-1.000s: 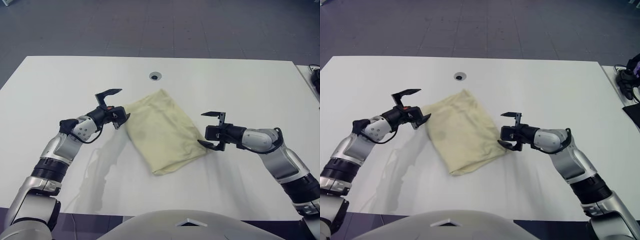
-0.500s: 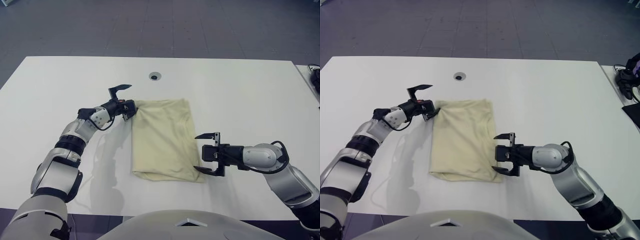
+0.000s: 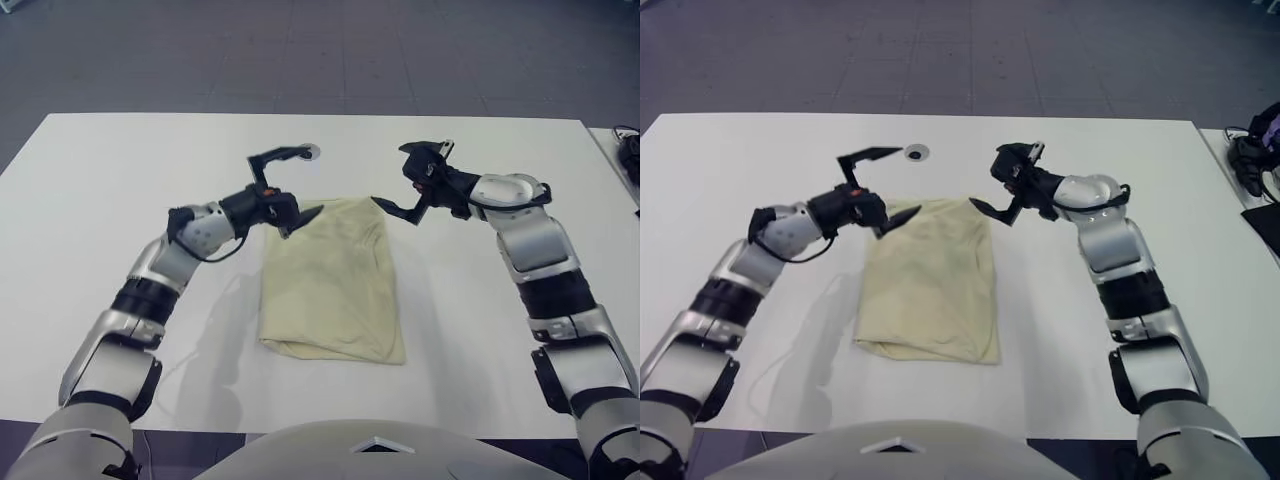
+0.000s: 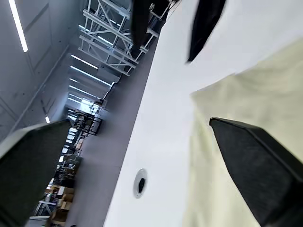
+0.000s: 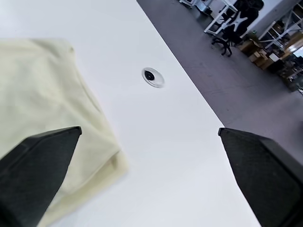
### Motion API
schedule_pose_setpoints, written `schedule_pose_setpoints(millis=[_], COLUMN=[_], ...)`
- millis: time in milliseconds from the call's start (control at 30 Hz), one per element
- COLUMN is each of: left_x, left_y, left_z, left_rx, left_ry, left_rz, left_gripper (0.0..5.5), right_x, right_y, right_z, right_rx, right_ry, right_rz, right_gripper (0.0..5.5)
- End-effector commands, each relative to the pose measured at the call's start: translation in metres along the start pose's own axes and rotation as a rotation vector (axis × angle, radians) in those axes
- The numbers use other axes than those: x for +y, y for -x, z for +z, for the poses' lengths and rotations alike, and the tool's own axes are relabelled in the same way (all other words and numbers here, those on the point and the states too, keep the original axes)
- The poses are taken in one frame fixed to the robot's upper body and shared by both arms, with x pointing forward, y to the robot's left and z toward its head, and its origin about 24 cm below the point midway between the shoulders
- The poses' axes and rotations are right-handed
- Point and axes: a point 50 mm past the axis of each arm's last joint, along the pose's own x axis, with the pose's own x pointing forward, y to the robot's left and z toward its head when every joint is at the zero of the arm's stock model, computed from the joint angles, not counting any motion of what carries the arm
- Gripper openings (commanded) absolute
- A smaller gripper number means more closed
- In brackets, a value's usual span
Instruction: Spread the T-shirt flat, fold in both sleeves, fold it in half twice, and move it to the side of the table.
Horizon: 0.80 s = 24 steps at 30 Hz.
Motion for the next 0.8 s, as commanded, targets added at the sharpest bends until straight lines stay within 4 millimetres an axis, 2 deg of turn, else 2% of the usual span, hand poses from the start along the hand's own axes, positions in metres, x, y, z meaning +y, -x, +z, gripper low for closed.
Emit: schedule_pose_setpoints(millis=[33,200,400,500,600,667,800], left_x=[-0.042,-0.059,-0.064,-0.068,-0.071,-0.071,-0.068], left_y=[0.045,0.057,0.060,0.062,0.058,0.051,0.042], left_z=[0.021,0.026,0.026,0.028,0.031,0.031,0.032], left_rx=[0.084,0.144,0.179,0.176,0.169,0.158,0.139], left_ry=[0.111,0.152,0.157,0.166,0.176,0.180,0.185], left_rz=[-0.193,-0.235,-0.269,-0.293,-0.283,-0.270,-0.245], left_gripper=[5.40,5.40,5.40,5.40,5.40,5.40,5.40], right_x=[-0.007,0.012,0.013,0.006,0.002,-0.005,-0.039], right_y=[-0.040,-0.057,-0.046,-0.039,-0.043,-0.044,-0.027], right_z=[-0.020,-0.036,-0.063,-0.070,-0.060,-0.049,-0.027], right_rx=[0.074,0.197,0.371,0.404,0.330,0.219,0.009], right_ry=[-0.036,0.092,0.437,0.465,0.422,0.325,0.180], right_rz=[-0.128,-0.072,-0.002,-0.051,-0.127,-0.215,-0.424], right_gripper=[5.38,5.38,5.38,5.38,5.38,5.38,5.38])
